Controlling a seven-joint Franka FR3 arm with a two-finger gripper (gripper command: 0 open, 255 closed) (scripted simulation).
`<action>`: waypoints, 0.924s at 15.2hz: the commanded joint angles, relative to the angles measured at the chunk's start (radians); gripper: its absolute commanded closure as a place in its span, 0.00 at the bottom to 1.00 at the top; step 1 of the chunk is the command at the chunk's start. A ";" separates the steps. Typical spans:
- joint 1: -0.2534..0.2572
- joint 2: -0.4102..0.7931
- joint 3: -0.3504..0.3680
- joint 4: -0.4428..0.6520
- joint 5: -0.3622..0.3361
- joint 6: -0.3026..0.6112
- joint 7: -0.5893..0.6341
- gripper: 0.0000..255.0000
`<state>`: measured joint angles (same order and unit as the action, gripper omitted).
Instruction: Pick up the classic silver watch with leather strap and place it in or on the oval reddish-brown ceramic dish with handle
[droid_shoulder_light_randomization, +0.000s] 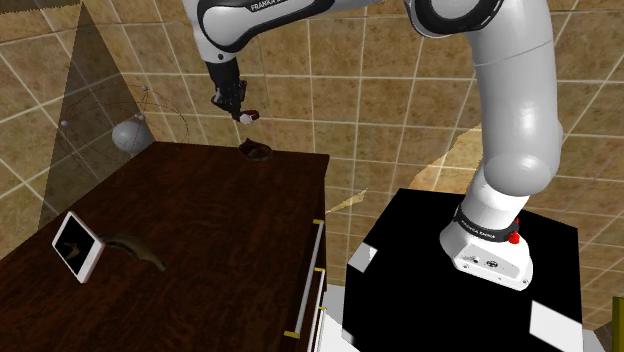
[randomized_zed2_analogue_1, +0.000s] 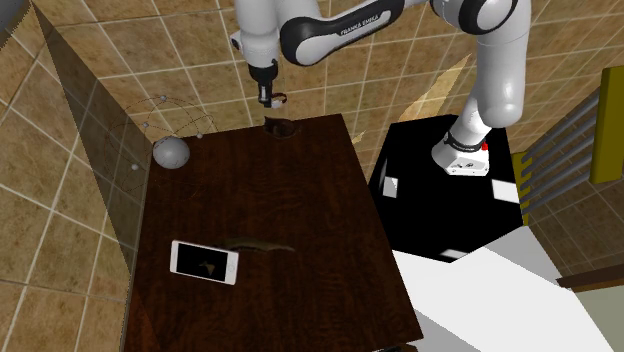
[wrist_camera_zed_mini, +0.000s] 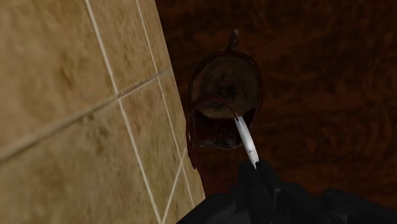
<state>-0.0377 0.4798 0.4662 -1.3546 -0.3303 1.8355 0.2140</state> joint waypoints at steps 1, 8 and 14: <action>-0.008 0.001 -0.002 -0.020 -0.001 0.022 -0.005 1.00; -0.015 0.014 -0.008 -0.096 -0.013 0.107 0.012 1.00; -0.016 0.033 -0.016 -0.147 -0.027 0.175 0.028 1.00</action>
<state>-0.0505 0.5124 0.4518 -1.4895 -0.3561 1.9970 0.2422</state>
